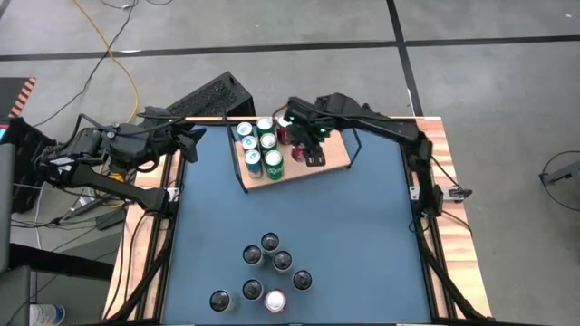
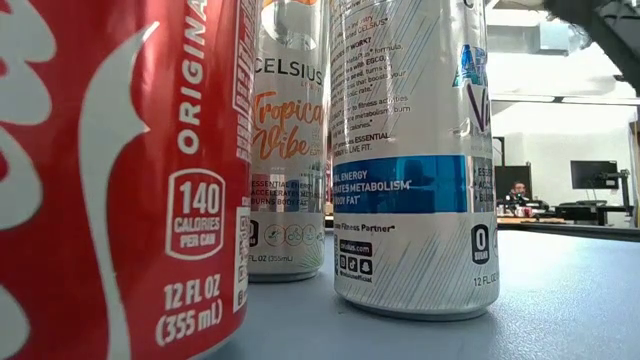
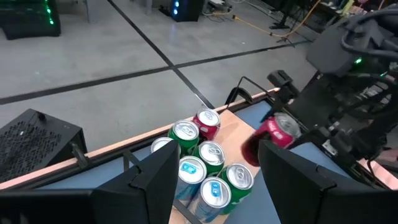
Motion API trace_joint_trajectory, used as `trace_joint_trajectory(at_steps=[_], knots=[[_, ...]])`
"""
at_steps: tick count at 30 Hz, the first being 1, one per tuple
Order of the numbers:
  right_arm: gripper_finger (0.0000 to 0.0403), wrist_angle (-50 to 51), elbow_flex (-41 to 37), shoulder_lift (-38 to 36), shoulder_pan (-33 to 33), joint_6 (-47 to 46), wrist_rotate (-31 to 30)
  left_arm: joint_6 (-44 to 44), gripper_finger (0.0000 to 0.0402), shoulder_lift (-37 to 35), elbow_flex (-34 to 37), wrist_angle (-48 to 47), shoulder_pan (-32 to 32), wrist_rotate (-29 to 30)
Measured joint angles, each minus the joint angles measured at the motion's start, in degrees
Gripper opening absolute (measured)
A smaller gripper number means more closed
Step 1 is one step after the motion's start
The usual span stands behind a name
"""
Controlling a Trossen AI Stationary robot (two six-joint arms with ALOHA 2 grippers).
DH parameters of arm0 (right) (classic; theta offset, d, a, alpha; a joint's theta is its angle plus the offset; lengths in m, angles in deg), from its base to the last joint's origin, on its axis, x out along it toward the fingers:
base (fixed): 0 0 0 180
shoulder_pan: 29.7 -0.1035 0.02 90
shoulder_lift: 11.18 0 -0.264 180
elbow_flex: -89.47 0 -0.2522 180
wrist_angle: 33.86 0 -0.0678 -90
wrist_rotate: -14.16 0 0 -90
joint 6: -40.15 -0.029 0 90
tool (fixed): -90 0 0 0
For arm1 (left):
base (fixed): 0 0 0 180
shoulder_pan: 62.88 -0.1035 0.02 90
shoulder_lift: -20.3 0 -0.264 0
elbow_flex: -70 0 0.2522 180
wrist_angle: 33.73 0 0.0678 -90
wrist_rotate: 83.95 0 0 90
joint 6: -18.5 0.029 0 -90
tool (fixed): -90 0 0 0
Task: Place canned beverage on shelf
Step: Put the top red soda can on the shelf aligned with the other red soda can
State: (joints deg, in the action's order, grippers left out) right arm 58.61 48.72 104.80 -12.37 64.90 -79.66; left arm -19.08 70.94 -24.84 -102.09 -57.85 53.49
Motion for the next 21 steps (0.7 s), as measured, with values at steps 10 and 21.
trace_joint_trajectory(at_steps=[10,21], knots=[[0.0271,1.92,6.67,10.57,0.76,8.37,-0.77,0.0,0.0206,0.01,0.0,-0.01,0.0,0.61],[0.0271,-0.78,6.67,12.79,2.54,10.25,-0.82,-0.85,0.0206,0.02,0.0,-0.01,0.0,2.43]])
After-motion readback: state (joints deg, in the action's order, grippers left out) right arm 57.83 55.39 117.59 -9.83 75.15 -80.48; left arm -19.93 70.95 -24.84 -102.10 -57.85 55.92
